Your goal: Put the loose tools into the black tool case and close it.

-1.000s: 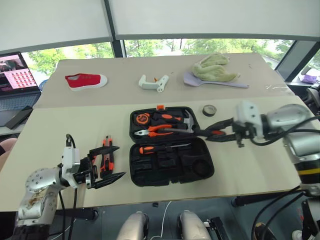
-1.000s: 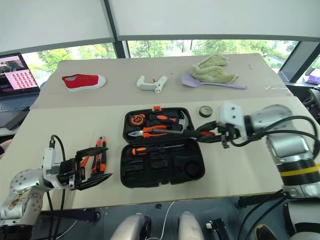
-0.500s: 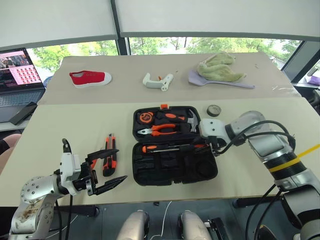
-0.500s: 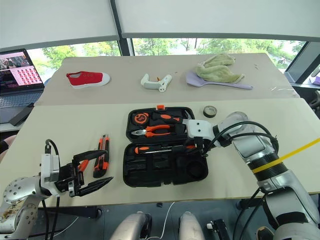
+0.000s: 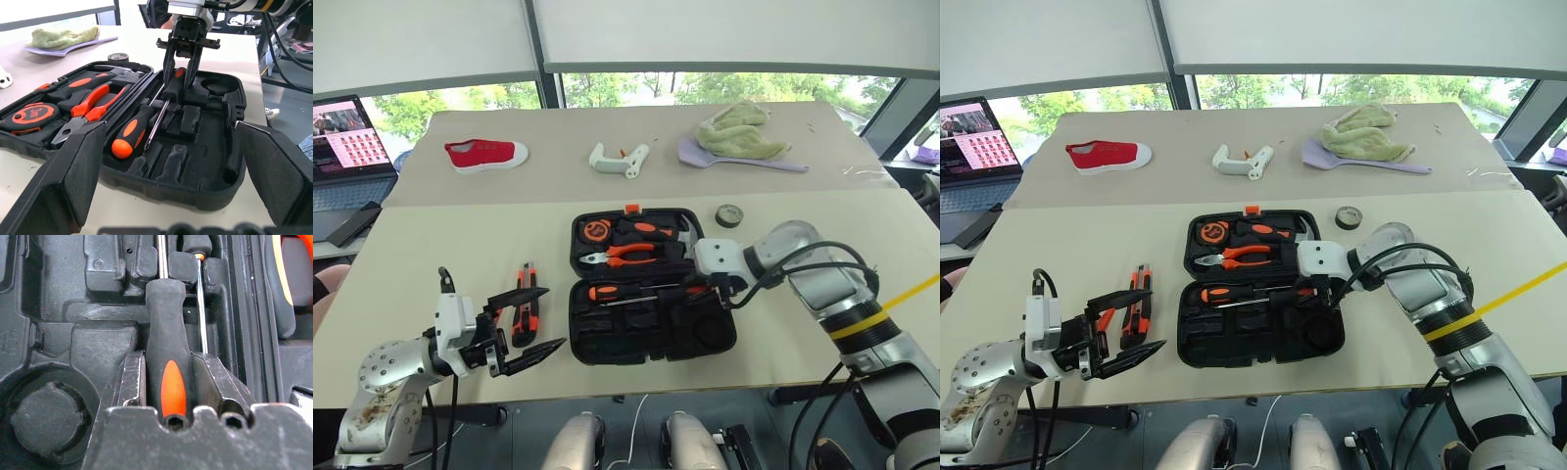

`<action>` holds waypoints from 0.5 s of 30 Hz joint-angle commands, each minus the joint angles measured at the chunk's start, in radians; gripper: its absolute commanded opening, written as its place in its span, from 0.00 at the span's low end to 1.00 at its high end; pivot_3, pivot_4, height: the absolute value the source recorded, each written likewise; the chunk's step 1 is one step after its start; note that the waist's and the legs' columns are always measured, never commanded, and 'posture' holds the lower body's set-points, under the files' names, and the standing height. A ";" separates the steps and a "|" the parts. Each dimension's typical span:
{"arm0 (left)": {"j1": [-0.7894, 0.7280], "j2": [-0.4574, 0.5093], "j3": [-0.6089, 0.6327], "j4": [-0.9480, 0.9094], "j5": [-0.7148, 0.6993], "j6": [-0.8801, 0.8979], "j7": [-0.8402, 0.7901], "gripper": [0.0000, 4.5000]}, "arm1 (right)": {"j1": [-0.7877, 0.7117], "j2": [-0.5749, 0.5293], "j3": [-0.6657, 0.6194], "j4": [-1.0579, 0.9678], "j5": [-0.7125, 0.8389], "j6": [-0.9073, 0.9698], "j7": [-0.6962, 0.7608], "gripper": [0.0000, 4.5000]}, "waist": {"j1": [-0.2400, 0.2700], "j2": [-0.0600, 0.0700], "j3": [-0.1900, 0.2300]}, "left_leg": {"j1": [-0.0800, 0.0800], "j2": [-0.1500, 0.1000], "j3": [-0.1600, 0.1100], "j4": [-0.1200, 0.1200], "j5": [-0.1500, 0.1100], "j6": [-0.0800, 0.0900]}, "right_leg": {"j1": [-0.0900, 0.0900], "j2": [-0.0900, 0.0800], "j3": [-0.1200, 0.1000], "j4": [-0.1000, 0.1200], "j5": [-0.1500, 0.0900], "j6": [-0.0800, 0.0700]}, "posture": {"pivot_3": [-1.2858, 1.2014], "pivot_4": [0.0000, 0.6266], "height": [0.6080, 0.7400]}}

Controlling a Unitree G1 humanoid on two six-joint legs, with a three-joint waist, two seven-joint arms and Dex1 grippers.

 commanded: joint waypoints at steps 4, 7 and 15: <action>-0.011 0.010 -0.001 -0.038 -0.010 0.005 0.017 1.00 | -0.015 0.014 -0.065 0.023 0.072 -0.130 0.041 0.49 | 0.000 0.000 0.000 | 0.000 0.000 0.000 0.000 0.000 0.000 | 0.000 0.000 0.000 0.000 0.000 0.000 | 0.52 0.24 1.00; -0.008 0.014 0.002 -0.041 -0.013 0.009 0.023 1.00 | -0.010 -0.010 -0.138 0.012 0.179 -0.156 0.129 0.56 | -0.001 0.000 0.000 | 0.000 0.000 0.000 0.000 0.000 0.000 | 0.000 0.001 0.000 0.000 0.000 0.000 | 0.52 0.24 1.00; -0.016 0.009 0.002 -0.019 -0.001 -0.003 0.028 1.00 | 0.041 0.048 -0.225 0.024 0.319 -0.125 0.116 0.24 | 0.001 0.000 0.000 | 0.001 0.000 0.000 0.000 0.000 0.000 | 0.001 0.000 0.000 0.000 0.000 0.000 | 0.52 0.24 1.00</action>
